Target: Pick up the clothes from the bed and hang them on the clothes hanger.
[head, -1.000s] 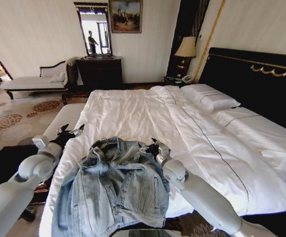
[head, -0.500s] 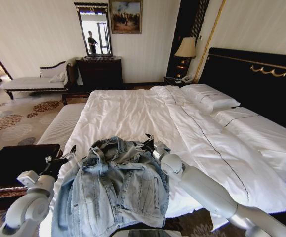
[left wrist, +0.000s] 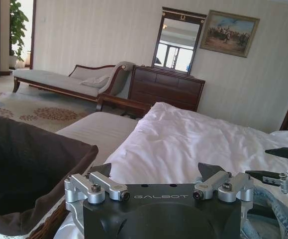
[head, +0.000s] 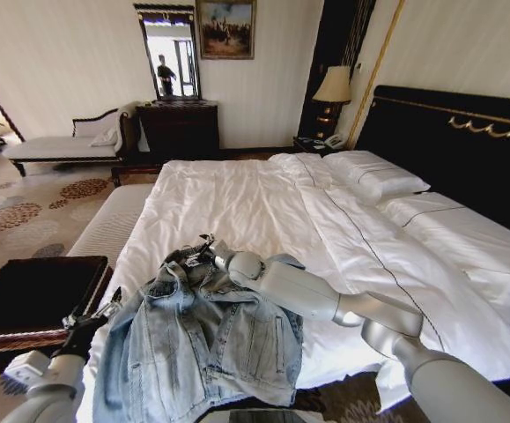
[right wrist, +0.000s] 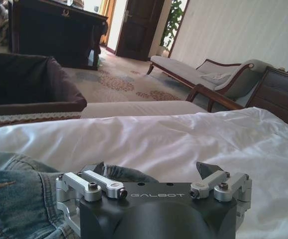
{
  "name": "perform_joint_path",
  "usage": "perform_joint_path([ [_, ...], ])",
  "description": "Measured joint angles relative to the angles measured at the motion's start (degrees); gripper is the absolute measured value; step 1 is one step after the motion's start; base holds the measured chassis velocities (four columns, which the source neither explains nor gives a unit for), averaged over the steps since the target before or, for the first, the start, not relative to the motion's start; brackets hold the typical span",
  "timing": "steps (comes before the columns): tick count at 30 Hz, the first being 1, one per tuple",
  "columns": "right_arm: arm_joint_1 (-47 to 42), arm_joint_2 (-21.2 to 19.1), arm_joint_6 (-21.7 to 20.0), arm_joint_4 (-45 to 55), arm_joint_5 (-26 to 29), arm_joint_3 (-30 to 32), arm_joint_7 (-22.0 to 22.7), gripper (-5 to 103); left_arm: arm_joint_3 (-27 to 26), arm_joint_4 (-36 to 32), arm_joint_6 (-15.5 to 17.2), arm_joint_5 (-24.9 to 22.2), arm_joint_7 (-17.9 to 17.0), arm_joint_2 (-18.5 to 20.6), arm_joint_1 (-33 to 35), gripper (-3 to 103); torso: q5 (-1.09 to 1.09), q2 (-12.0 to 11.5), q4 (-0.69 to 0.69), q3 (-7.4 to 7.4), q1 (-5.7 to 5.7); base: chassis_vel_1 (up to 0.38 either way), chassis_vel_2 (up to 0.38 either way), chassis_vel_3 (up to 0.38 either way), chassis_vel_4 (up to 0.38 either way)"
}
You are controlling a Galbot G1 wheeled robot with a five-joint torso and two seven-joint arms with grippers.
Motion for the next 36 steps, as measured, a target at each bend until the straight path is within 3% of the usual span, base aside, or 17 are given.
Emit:
perform_joint_path([
  [5, 4.2, 4.0, 0.9, -8.8, -4.5, -5.6, -3.1, 100, 0.3, -0.8, -1.1, -0.2, 0.4, -0.4, 0.7, 99, 0.01, 0.0, -0.02, 0.0, 0.0, 0.0, 0.0, 0.0, 0.0],
  [14, 6.6, 10.7, 2.5, -22.6, -8.6, -9.2, -6.9, 100, 1.6, -4.6, -0.4, -0.5, 0.4, -0.7, 0.7, 99, 0.02, 0.0, 0.02, 0.0, 0.0, 0.0, 0.0, 0.0, 0.0],
  [25, 8.3, 3.9, 0.5, -17.9, -7.2, -9.6, -7.3, 100, 2.2, -5.0, -1.3, -0.7, 0.7, -0.6, 1.5, 99, 0.03, 0.0, -0.03, 0.0, 0.01, 0.0, 0.0, 0.0, 0.0],
  [36, 9.2, 3.7, 2.9, -19.3, -11.9, -13.0, -10.3, 100, 1.9, -5.8, -0.4, -0.8, 0.4, -0.6, 0.3, 99, 0.03, 0.0, 0.0, 0.0, 0.0, 0.0, 0.0, 0.0, 0.0],
])
